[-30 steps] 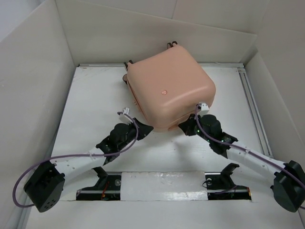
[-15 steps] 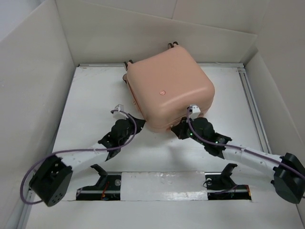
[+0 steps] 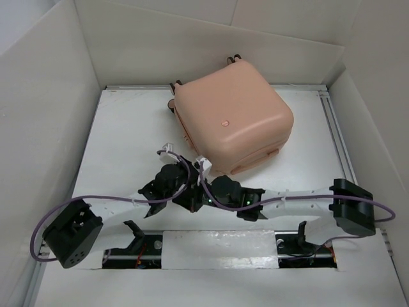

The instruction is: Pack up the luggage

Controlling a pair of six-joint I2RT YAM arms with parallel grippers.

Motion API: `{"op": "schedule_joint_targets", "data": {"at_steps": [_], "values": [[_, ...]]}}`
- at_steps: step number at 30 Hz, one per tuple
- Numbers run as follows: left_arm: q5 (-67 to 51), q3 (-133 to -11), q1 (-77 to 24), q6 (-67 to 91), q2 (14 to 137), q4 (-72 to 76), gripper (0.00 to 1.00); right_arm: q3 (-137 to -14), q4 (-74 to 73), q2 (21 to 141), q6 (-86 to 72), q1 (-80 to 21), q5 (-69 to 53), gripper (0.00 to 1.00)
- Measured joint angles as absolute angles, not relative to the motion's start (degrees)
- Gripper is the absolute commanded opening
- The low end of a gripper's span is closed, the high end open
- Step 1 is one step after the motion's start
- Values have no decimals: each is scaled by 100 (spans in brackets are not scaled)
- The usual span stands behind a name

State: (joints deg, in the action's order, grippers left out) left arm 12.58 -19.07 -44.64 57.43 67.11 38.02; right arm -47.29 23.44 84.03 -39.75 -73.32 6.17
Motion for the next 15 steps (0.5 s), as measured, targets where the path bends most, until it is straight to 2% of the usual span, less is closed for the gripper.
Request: {"op": "schedule_joint_targets", "data": {"at_steps": [4, 5, 7, 8, 9, 13, 14, 15], "values": [[1048, -1691, -4449, 5819, 6250, 3828, 0, -4788, 2418, 8112, -4025, -7435, 530, 0], [1028, -1673, -4431, 5819, 6141, 3800, 0, -4801, 2329, 8034, -4034, -7430, 600, 9], [978, -1651, -4335, 5798, 5846, 3642, 0, -4818, 2016, 7806, -4034, -7435, 825, 21], [974, -1647, -4265, 5791, 5662, 3511, 4, -4818, 1761, 7603, -4025, -7465, 1033, 30], [947, -1647, -4176, 5765, 5502, 3352, 17, -4816, 1555, 7408, -4025, -7489, 1210, 33], [628, -1647, -3258, 5647, 4840, 3127, 46, -4622, 792, 6071, -3990, -7531, 1925, 48], [521, -1667, -2995, 5625, 4825, 3089, 59, -4587, 585, 5664, -3997, -7467, 2093, 50], [386, -1719, -2731, 5594, 4858, 3022, 66, -4584, 421, 5323, -3979, -7352, 2246, 51]]}}
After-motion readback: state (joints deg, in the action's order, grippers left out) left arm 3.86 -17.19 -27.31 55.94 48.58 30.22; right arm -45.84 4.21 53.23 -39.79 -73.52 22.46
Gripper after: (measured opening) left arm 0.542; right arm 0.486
